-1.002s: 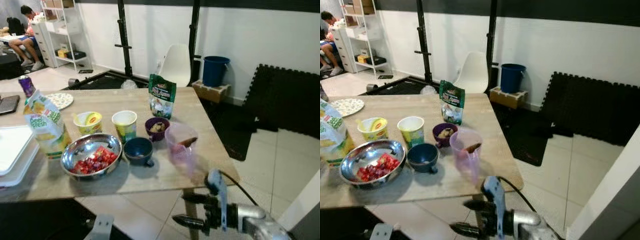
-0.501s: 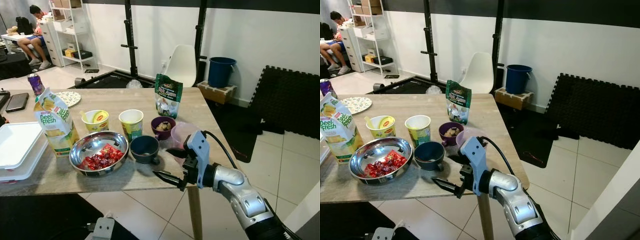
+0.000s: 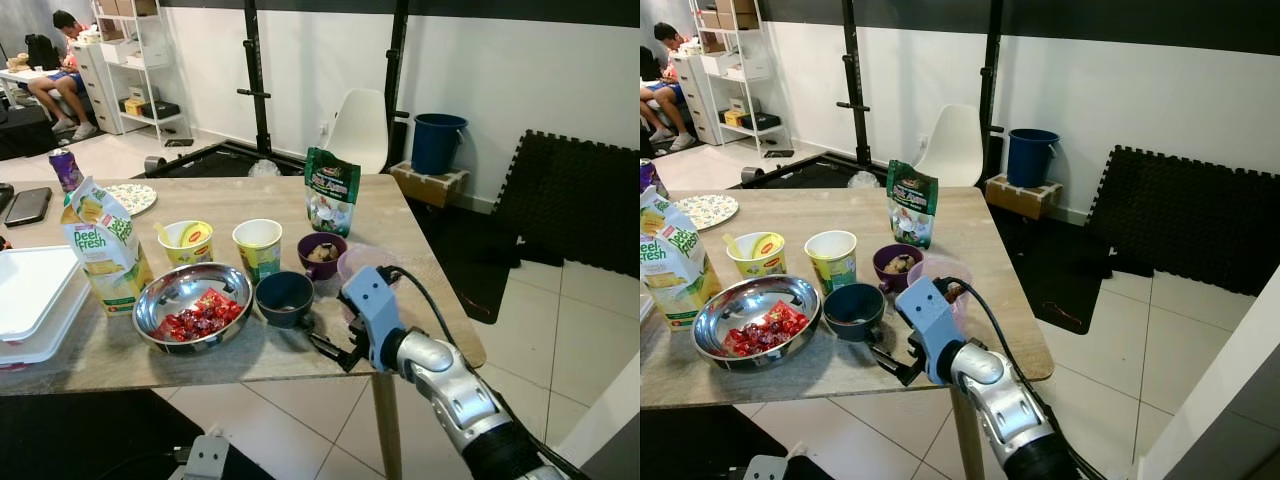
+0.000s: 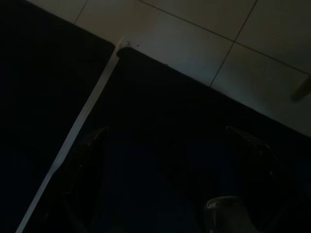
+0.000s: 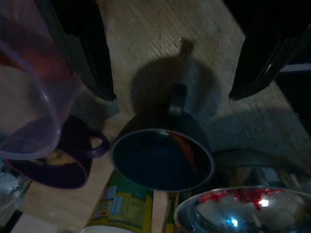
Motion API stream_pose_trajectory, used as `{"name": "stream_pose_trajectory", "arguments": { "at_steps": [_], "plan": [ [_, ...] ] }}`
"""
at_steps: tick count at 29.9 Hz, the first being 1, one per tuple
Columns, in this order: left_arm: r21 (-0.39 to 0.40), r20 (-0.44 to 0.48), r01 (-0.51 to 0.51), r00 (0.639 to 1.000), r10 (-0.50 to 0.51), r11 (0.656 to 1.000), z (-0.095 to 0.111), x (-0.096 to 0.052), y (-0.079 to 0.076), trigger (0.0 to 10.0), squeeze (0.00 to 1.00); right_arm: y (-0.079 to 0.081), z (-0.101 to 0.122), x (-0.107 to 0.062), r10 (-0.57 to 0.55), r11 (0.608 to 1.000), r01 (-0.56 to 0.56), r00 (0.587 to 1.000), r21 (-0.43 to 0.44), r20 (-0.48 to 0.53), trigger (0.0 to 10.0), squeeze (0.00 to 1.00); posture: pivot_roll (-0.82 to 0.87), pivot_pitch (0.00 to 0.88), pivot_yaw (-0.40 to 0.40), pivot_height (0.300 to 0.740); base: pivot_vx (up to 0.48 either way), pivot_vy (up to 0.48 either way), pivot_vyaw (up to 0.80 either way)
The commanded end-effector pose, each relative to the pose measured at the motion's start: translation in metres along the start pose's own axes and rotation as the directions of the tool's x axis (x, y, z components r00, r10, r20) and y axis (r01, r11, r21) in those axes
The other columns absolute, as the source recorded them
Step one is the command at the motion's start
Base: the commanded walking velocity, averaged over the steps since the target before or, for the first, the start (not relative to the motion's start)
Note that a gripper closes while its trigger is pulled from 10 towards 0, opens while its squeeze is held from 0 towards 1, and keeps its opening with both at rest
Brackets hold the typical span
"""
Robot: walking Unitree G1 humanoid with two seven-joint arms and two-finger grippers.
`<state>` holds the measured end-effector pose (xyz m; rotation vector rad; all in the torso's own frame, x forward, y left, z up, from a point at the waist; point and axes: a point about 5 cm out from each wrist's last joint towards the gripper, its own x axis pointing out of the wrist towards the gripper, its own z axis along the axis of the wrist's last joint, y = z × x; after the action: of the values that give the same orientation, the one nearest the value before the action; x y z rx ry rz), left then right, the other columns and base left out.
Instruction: Restocking fridge
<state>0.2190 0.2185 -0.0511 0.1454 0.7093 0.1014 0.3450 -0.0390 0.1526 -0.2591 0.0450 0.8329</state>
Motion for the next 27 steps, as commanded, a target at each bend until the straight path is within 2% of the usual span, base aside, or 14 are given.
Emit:
{"name": "stream_pose_trajectory", "arguments": {
  "at_steps": [1, 6, 11, 22, 23, 25, 27],
  "plan": [
    [-0.003, 0.013, -0.003, 1.000, 0.003, 1.000, 0.000, -0.001, 0.004, 10.0, 0.00, 0.003, -0.001, 0.005, -0.004, 1.000, 0.004, 1.000, 0.006, -0.006, 10.0, 0.00, -0.03, 0.113, -0.011, 0.740, 0.000, 0.000, 0.00],
    [0.002, 0.038, 0.003, 0.999, -0.003, 1.000, 0.003, -0.001, 0.004, 10.0, 0.00, 0.012, -0.002, 0.021, -0.046, 0.996, 0.049, 0.998, 0.078, -0.035, 10.0, 0.00, -0.03, 0.119, -0.017, 0.740, 0.000, 0.000, 0.00],
    [0.005, 0.046, 0.004, 0.999, -0.004, 1.000, 0.003, -0.001, 0.003, 10.0, 0.00, 0.013, -0.003, 0.030, -0.108, 0.987, 0.114, 0.992, 0.110, -0.057, 10.0, 0.00, -0.02, 0.116, -0.025, 0.740, 0.000, 0.000, 0.00],
    [0.009, 0.038, -0.001, 0.999, 0.001, 1.000, -0.002, -0.003, 0.005, 10.0, 0.00, 0.022, -0.007, 0.037, -0.104, 0.983, 0.114, 0.991, 0.143, -0.079, 10.0, 0.00, -0.01, 0.111, -0.032, 0.740, 0.000, 0.000, 0.00],
    [0.010, 0.039, 0.000, 0.999, 0.000, 1.000, -0.002, -0.003, 0.004, 10.0, 0.00, 0.024, -0.009, 0.038, -0.105, 0.980, 0.117, 0.991, 0.160, -0.083, 3.1, 0.00, -0.01, 0.106, -0.031, 0.740, 0.000, 0.000, 0.00],
    [0.011, 0.040, 0.001, 0.999, -0.002, 1.000, -0.002, -0.003, 0.004, 10.0, 0.00, 0.026, -0.011, 0.038, -0.102, 0.978, 0.115, 0.991, 0.172, -0.083, 0.0, 0.00, -0.01, 0.106, -0.031, 0.740, 0.000, 0.000, 0.00],
    [0.012, 0.042, 0.002, 0.999, -0.003, 1.000, -0.001, -0.003, 0.004, 10.0, 0.00, 0.027, -0.012, 0.038, -0.099, 0.977, 0.112, 0.992, 0.181, -0.081, 0.0, 0.00, -0.02, 0.101, -0.030, 0.740, 0.000, 0.000, 0.00]
  ]
}}
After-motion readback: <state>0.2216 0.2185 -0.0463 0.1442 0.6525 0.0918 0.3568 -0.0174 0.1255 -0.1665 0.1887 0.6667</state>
